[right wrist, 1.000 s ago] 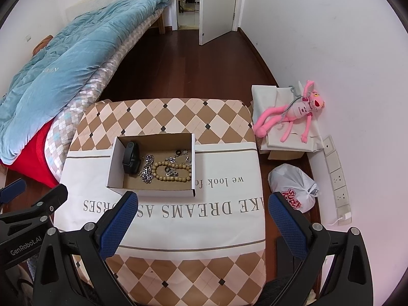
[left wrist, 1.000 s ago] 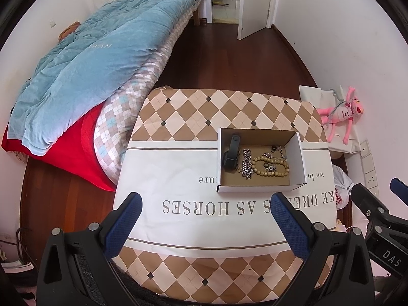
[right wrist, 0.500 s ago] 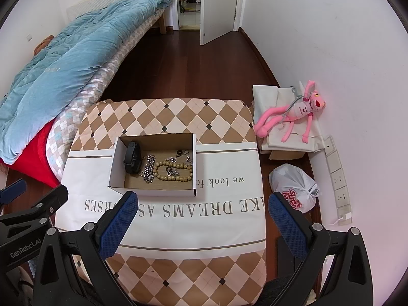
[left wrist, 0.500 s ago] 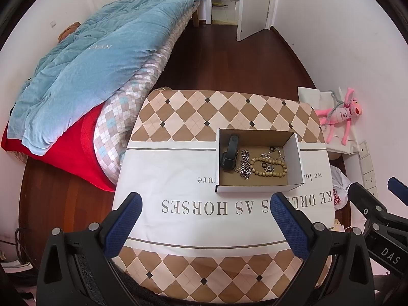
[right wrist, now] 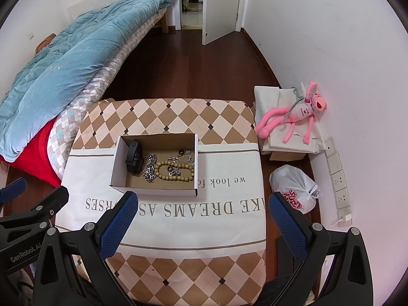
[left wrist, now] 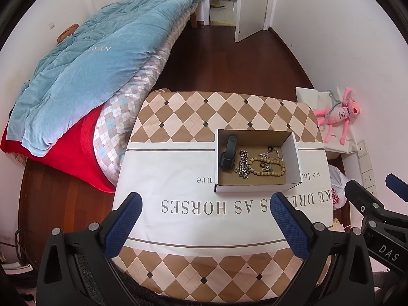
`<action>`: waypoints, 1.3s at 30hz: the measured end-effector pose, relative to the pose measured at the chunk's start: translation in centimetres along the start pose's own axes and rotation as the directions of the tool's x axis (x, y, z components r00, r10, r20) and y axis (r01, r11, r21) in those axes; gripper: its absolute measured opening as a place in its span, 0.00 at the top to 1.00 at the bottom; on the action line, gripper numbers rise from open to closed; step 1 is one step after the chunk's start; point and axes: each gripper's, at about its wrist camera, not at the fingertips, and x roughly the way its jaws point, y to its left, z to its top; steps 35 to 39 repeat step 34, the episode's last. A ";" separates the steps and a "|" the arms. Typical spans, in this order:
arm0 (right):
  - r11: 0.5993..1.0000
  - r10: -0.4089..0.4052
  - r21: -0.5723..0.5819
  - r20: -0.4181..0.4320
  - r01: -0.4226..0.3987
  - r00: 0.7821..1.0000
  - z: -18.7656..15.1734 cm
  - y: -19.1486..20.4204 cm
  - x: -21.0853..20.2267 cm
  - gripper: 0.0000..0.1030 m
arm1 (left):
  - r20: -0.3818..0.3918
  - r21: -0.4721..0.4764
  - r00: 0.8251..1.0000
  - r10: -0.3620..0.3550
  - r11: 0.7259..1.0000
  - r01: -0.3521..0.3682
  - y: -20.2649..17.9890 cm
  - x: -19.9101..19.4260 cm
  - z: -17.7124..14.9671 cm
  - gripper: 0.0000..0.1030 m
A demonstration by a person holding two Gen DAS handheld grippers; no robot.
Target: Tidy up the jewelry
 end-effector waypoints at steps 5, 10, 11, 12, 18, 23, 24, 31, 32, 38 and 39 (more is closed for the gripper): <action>1.000 0.001 0.001 0.000 -0.001 1.000 -0.1 0.2 0.0 0.00 | 0.002 -0.001 1.000 0.002 1.000 -0.002 0.0 -0.1 0.0 0.00; 1.000 0.001 0.000 0.001 -0.001 1.000 0.0 0.2 -0.1 0.00 | 0.002 -0.002 1.000 0.002 1.000 -0.002 0.0 -0.1 0.0 0.00; 1.000 0.000 0.000 0.000 0.000 1.000 0.0 0.2 0.0 0.00 | 0.003 -0.001 1.000 0.001 1.000 -0.001 0.0 -0.1 0.0 0.00; 1.000 0.001 0.001 0.000 -0.001 1.000 0.0 0.2 -0.1 0.00 | 0.002 -0.002 1.000 0.002 1.000 -0.002 0.0 -0.1 0.0 0.00; 1.000 0.000 0.001 -0.002 0.000 1.000 0.0 0.4 -0.1 0.00 | 0.002 -0.001 1.000 0.003 1.000 -0.003 0.1 -0.2 0.1 0.00; 1.000 0.000 0.000 -0.001 0.000 1.000 0.0 0.4 -0.2 0.00 | 0.001 -0.004 1.000 0.002 1.000 -0.002 0.1 -0.1 0.0 0.00; 1.000 0.000 0.001 -0.001 0.000 1.000 0.0 0.3 -0.1 0.00 | 0.001 -0.005 1.000 0.002 1.000 -0.002 0.1 -0.2 0.0 0.00; 1.000 -0.002 -0.001 -0.001 0.002 1.000 0.0 0.2 -0.1 0.00 | 0.011 -0.004 1.000 -0.003 1.000 0.003 0.3 -0.4 0.0 0.00; 1.000 -0.002 -0.001 -0.001 0.002 1.000 0.0 0.4 -0.1 0.00 | 0.012 -0.004 1.000 -0.001 1.000 0.001 0.3 -0.3 0.0 0.00; 1.000 -0.001 -0.001 -0.001 0.001 1.000 0.0 0.3 -0.1 0.00 | 0.014 0.000 1.000 -0.006 1.000 0.006 0.3 -0.3 0.0 0.00; 1.000 -0.001 -0.001 -0.001 0.001 1.000 0.0 0.3 -0.1 0.00 | 0.014 0.000 1.000 -0.006 1.000 0.006 0.3 -0.3 0.0 0.00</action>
